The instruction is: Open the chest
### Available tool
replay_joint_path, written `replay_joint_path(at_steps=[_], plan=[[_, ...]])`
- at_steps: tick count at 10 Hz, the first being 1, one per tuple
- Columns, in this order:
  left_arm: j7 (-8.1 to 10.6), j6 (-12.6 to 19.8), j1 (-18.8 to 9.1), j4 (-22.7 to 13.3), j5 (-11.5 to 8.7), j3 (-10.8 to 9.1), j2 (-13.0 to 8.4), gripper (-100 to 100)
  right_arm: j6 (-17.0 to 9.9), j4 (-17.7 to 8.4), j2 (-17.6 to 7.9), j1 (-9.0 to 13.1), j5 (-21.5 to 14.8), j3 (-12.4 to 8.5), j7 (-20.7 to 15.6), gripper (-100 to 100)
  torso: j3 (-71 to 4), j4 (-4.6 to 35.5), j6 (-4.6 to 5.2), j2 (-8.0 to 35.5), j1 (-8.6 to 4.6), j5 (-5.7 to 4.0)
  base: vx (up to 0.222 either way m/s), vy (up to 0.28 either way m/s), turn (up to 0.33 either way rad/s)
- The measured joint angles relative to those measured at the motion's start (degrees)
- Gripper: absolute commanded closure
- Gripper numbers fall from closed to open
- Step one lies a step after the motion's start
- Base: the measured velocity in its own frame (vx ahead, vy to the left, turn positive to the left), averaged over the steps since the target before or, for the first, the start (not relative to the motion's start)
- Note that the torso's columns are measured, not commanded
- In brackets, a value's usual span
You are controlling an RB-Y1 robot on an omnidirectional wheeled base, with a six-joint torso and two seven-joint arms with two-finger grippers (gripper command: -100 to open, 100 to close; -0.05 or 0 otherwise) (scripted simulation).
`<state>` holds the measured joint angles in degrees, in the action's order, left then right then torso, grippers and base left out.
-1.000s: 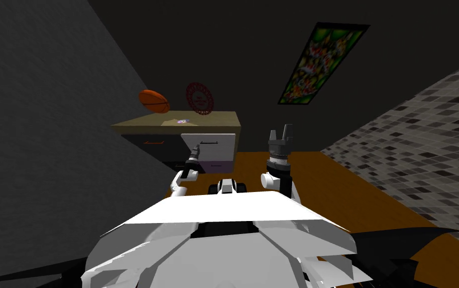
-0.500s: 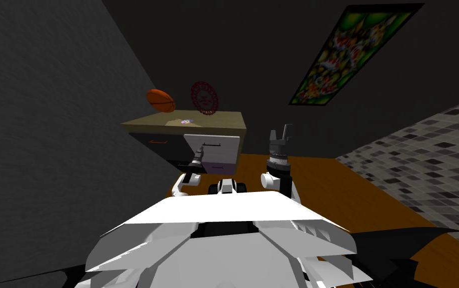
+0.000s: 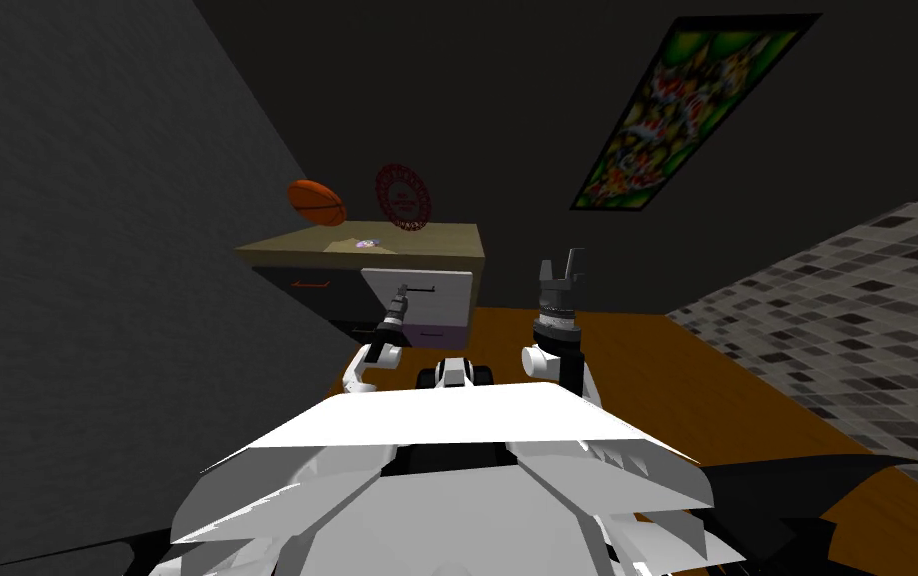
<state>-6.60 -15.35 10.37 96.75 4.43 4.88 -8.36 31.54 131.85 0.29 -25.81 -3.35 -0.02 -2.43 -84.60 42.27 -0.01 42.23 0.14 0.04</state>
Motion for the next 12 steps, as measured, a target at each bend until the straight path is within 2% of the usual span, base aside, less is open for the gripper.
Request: replay_joint_path(at_steps=[1,4,12], plan=[[-0.29,-0.2,-1.7,-1.9,0.1,-1.17,0.3,-100,0.0,0.0,0.0,0.0,0.0,0.0,0.0,0,0.0,0.0,0.05,0.1,0.04,0.02,-0.125,0.016,-0.360],[-0.76,-0.4,-6.1,-6.6,0.0,-5.47,-0.2,-100,0.0,0.0,0.0,0.0,0.0,0.0,0.0,0,0.1,0.0,0.02,0.1,-0.10,-0.03,-0.103,0.022,-0.120],[-2.19,-1.2,-16.4,-18.4,0.0,-14.32,-0.2,-100,0.0,0.0,0.0,0.0,0.0,0.0,0.0,0,0.1,0.0,0.03,0.1,-0.19,-0.05,-0.088,0.000,-0.175]])
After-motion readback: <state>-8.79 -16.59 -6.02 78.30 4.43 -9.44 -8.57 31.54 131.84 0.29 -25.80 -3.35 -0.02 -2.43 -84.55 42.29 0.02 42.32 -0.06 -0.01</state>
